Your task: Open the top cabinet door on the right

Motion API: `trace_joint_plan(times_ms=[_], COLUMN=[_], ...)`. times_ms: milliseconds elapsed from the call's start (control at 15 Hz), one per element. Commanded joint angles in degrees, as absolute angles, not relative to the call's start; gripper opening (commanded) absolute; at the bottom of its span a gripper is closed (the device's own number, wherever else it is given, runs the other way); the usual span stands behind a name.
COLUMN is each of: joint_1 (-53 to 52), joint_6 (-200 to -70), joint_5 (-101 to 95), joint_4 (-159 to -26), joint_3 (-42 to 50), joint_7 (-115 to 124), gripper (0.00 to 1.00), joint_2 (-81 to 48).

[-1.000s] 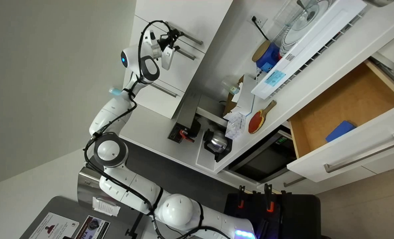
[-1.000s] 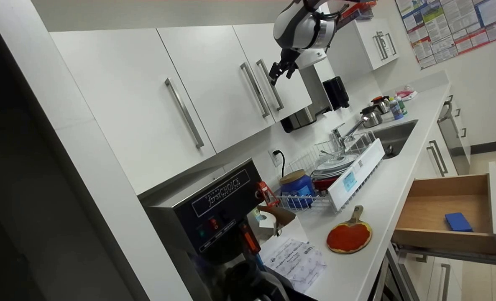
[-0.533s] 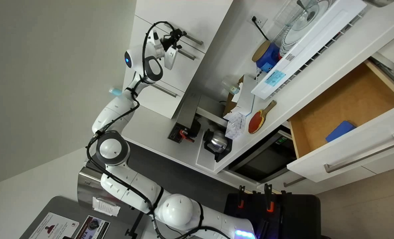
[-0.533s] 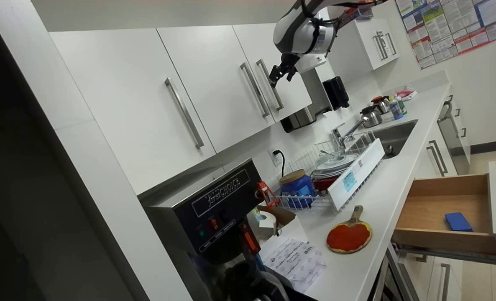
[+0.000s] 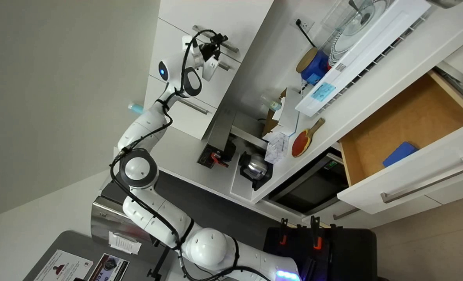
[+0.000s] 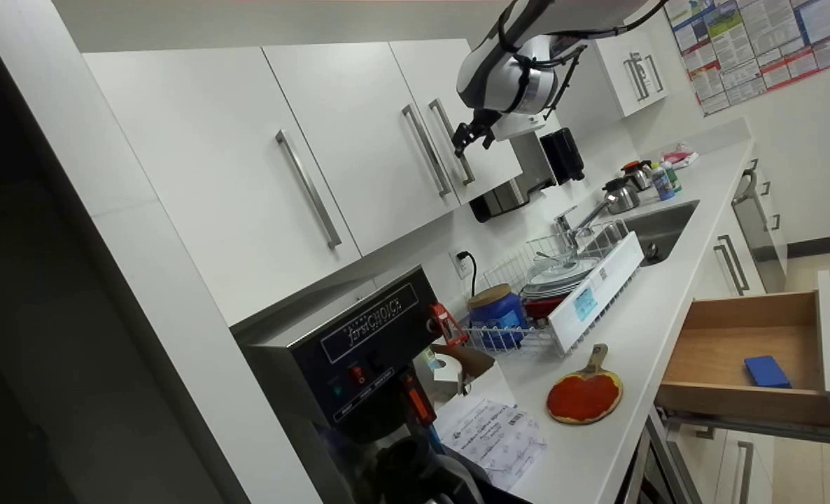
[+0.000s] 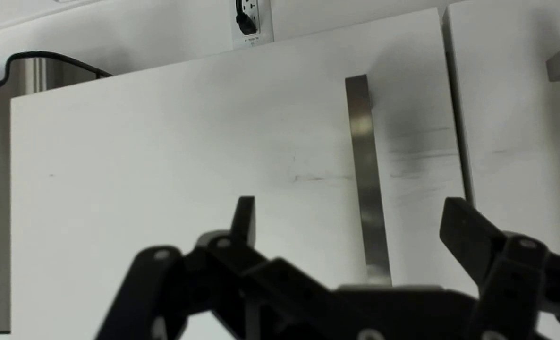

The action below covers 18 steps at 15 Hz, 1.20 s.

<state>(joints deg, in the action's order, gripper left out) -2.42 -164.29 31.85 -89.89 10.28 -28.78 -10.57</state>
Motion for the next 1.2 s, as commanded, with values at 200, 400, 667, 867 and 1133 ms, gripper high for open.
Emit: trace_joint_plan(times_ms=[200, 400, 667, 867, 1133], joint_1=[-1.45, -1.22, -1.07, -1.11, -0.56], joint_6=[-165.25, -165.07, -164.81, -164.61, -163.38], joint_5=[35.55, 35.75, 35.72, 35.53, 34.95], joint_4=[-85.45, -84.59, -83.86, -83.84, -84.91], joint_3=[9.14, 8.93, 8.77, 8.36, 8.82], joint_7=[-30.57, -30.67, -30.63, -30.44, -31.35], gripper=[0.73, 0.64, 0.32, 0.10, 0.05], joint_2=[-14.09, -14.74, -15.28, -15.13, -13.45])
